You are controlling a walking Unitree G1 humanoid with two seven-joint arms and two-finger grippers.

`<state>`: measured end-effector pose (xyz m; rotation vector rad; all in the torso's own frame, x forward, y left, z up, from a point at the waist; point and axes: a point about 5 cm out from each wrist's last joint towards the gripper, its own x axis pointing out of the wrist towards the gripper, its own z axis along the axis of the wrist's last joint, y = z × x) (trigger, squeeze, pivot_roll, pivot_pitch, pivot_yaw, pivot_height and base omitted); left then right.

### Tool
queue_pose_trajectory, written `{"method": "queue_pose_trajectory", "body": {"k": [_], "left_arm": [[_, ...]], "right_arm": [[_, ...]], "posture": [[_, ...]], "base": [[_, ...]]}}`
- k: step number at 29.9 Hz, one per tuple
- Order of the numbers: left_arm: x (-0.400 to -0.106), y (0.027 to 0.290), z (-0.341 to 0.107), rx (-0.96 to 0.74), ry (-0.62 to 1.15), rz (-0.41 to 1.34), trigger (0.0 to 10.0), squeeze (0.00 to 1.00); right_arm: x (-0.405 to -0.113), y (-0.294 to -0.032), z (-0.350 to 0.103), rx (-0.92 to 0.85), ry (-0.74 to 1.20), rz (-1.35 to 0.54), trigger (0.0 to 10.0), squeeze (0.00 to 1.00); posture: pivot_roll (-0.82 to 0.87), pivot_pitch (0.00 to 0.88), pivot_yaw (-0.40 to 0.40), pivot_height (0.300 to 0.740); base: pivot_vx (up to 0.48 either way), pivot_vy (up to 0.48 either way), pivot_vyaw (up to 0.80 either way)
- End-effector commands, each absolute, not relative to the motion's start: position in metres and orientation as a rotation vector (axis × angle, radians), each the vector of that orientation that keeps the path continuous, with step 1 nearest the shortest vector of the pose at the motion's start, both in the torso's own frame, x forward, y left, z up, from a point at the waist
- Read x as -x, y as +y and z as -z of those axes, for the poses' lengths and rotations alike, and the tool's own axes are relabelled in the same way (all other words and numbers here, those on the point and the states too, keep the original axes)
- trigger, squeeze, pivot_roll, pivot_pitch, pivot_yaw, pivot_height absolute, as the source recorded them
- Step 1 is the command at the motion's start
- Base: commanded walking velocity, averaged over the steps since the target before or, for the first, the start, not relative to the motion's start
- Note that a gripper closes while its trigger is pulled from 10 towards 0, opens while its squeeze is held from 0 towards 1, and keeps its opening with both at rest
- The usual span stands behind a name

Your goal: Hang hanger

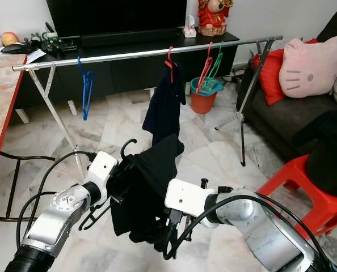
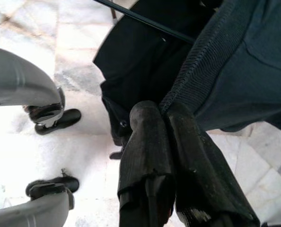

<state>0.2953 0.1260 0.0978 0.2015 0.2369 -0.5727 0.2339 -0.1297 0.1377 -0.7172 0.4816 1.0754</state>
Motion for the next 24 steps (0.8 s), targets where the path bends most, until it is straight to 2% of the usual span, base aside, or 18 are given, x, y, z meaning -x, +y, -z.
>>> {"method": "queue_pose_trajectory", "body": {"k": [1, 5, 17, 18, 19, 24], "left_arm": [[-0.304, 0.135, -0.112, -0.202, 0.169, 0.501, 10.0, 0.0], [-0.304, 0.136, -0.111, -0.201, 0.172, 0.5, 10.0, 0.0], [-0.303, 0.134, -0.11, -0.195, 0.173, 0.513, 10.0, 0.0], [-0.303, 0.133, -0.11, -0.195, 0.173, 0.515, 10.0, 0.0], [-0.303, 0.133, -0.11, -0.194, 0.174, 0.516, 10.0, 0.0], [-0.302, 0.132, -0.109, -0.191, 0.176, 0.521, 10.0, 0.0]], "right_arm": [[-0.248, -0.131, -0.143, 0.714, 0.448, -0.989, 10.0, 0.0], [-0.26, -0.133, -0.147, 0.694, 0.425, -0.896, 10.0, 0.0], [-0.258, -0.12, -0.146, 0.675, 0.399, -0.932, 10.0, 0.0], [-0.258, -0.12, -0.146, 0.672, 0.398, -0.938, 10.0, 0.33], [-0.257, -0.119, -0.146, 0.67, 0.398, -0.949, 10.0, 1.0], [-0.257, -0.118, -0.146, 0.669, 0.395, -0.953, 10.0, 1.0]], "posture": [[-0.03, 0.0, -0.019, 0.74], [-0.02, 0.0, -0.019, 0.74], [-0.02, 0.0, -0.021, 0.74], [-0.02, 0.0, -0.021, 0.74], [-0.02, 0.0, -0.021, 0.74], [-0.02, 0.0, -0.023, 0.74]], "base": [[0.0, 0.0, 0.0], [0.0, 0.0, 0.0], [0.0, 0.0, 0.0], [0.0, 0.0, 0.0], [0.0, 0.0, 0.0], [0.0, 0.0, 0.0]]}}
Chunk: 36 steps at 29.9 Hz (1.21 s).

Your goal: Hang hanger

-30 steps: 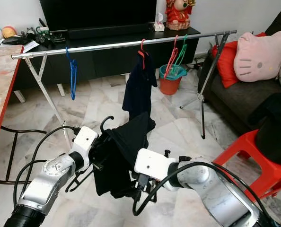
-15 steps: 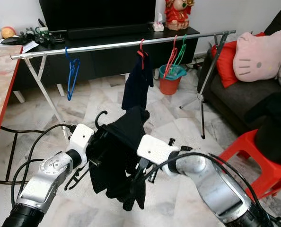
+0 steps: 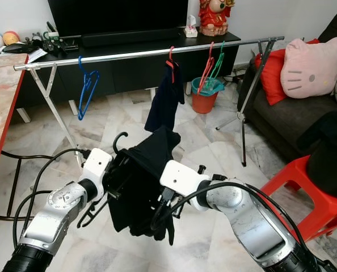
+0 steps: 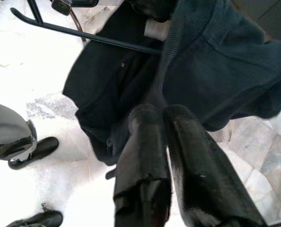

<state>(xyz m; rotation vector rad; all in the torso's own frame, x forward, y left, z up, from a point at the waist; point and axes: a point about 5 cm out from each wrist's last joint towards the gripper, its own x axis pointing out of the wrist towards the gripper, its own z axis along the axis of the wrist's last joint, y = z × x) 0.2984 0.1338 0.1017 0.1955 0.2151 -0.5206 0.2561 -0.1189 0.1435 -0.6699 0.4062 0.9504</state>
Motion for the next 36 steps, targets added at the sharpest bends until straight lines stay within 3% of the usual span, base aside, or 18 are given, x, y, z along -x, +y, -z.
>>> {"method": "queue_pose_trajectory", "body": {"k": [1, 12, 13, 14, 28, 36], "left_arm": [[-0.302, 0.132, -0.109, -0.191, 0.175, 0.521, 10.0, 0.0], [-0.3, 0.131, -0.109, -0.185, 0.175, 0.551, 10.0, 0.0], [-0.298, 0.131, -0.108, -0.189, 0.183, 0.587, 10.0, 0.0], [-0.296, 0.131, -0.107, -0.193, 0.189, 0.609, 10.0, 0.0], [-0.268, 0.144, -0.096, -0.284, 0.306, 0.893, 10.0, 0.0], [-0.262, 0.134, -0.106, -0.257, 0.285, 1.027, 10.0, 0.0]], "right_arm": [[-0.257, -0.118, -0.146, 0.669, 0.394, -0.953, 10.0, 1.0], [-0.257, -0.119, -0.146, 0.696, 0.387, -0.959, 10.0, 1.0], [-0.258, -0.124, -0.144, 0.737, 0.394, -0.947, 10.0, 0.68], [-0.26, -0.127, -0.144, 0.747, 0.399, -0.933, 10.0, 0.0], [-0.281, -0.176, -0.165, 0.923, 0.392, -0.885, 10.0, 0.0], [-0.287, -0.188, -0.153, 0.879, 0.409, -0.898, 10.0, 0.0]], "posture": [[-0.02, 0.0, -0.023, 0.74], [-0.03, 0.0, -0.021, 0.74], [-0.03, 0.0, -0.019, 0.74], [-0.03, 0.0, -0.019, 0.74], [-0.02, 0.0, -0.016, 0.74], [-0.02, 0.0, -0.02, 0.74]], "base": [[0.0, 0.0, 0.0], [0.0, 0.0, 0.0], [0.0, 0.0, 0.0], [0.0, 0.0, 0.0], [0.0, 0.0, 0.0], [0.0, 0.0, 0.0]]}}
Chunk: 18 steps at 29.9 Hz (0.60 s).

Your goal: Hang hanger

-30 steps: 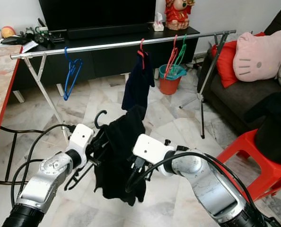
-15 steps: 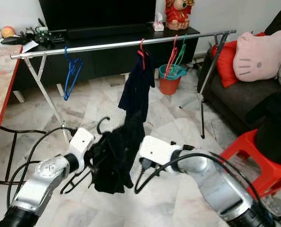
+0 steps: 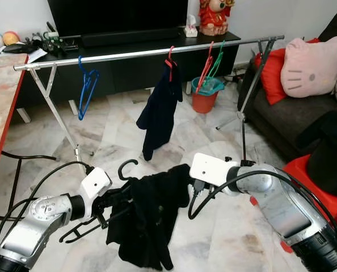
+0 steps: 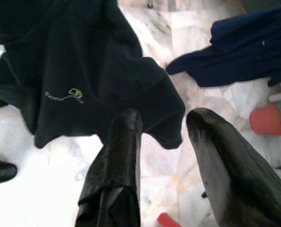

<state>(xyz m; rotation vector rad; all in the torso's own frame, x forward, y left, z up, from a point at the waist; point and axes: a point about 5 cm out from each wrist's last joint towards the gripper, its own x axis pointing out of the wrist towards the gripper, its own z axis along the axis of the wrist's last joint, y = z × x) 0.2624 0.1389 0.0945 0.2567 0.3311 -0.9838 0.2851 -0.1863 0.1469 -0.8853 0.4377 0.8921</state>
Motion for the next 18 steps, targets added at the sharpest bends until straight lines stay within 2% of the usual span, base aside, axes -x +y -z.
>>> {"method": "queue_pose_trajectory", "body": {"k": [1, 6, 11, 16, 18], "left_arm": [[-0.262, 0.133, -0.107, -0.253, 0.284, 1.043, 10.0, 0.0], [-0.258, 0.129, -0.108, -0.245, 0.295, 1.107, 10.0, 0.0], [-0.252, 0.125, -0.11, -0.231, 0.315, 1.18, 10.0, 0.0], [-0.253, 0.124, -0.108, -0.246, 0.325, 1.185, 10.0, 0.0], [-0.252, 0.123, -0.108, -0.243, 0.331, 1.195, 10.0, 0.0]], "right_arm": [[-0.287, -0.188, -0.152, 0.87, 0.4, -0.913, 10.0, 0.0], [-0.288, -0.19, -0.146, 0.838, 0.388, -0.934, 10.0, 0.0], [-0.286, -0.179, -0.155, 0.766, 0.273, -1.033, 10.0, 0.0], [-0.282, -0.181, -0.149, 0.77, 0.31, -1.084, 10.0, 0.0], [-0.279, -0.18, -0.148, 0.71, 0.304, -1.126, 10.0, 0.0]], "posture": [[-0.02, 0.0, -0.02, 0.74], [-0.02, 0.0, -0.021, 0.74], [-0.02, 0.0, -0.018, 0.74], [-0.03, 0.0, -0.016, 0.74], [-0.02, 0.0, -0.016, 0.74]], "base": [[0.0, 0.0, 0.0], [0.0, 0.0, 0.0], [0.0, 0.0, 0.0], [0.0, 0.0, 0.0], [0.0, 0.0, 0.0]]}}
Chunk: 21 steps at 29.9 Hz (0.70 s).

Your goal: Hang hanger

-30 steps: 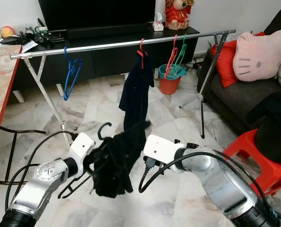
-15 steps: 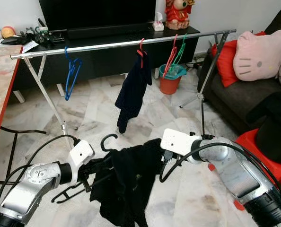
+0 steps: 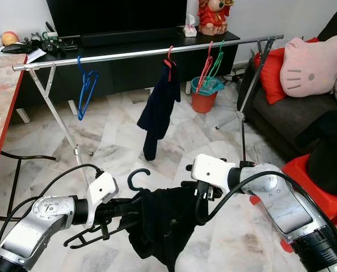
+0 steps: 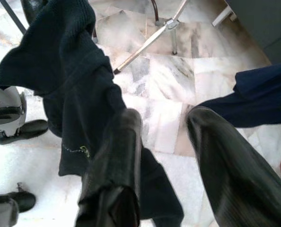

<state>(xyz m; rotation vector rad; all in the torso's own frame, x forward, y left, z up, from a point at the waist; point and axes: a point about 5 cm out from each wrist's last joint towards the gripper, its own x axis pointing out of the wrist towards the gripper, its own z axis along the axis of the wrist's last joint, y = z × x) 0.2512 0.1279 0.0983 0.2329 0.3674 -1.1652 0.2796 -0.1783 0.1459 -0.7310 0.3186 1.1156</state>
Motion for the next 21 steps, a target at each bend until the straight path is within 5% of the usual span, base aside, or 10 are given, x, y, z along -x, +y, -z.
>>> {"method": "queue_pose_trajectory", "body": {"k": [1, 7, 21], "left_arm": [[-0.252, 0.123, -0.108, -0.241, 0.332, 1.2, 10.0, 0.0], [-0.251, 0.123, -0.109, -0.245, 0.339, 1.219, 10.0, 0.0], [-0.249, 0.117, -0.111, -0.247, 0.345, 1.256, 10.0, 0.0]], "right_arm": [[-0.277, -0.18, -0.148, 0.681, 0.302, -1.15, 10.0, 0.0], [-0.265, -0.186, -0.139, 0.655, 0.393, -1.271, 10.0, 0.0], [-0.283, -0.184, -0.131, 0.673, 0.365, -1.223, 10.0, 0.01]], "posture": [[-0.02, 0.0, -0.016, 0.74], [-0.02, 0.0, -0.016, 0.74], [-0.01, 0.0, -0.013, 0.74]], "base": [[0.0, 0.0, 0.0], [0.0, 0.0, 0.0], [0.0, 0.0, 0.0]]}}
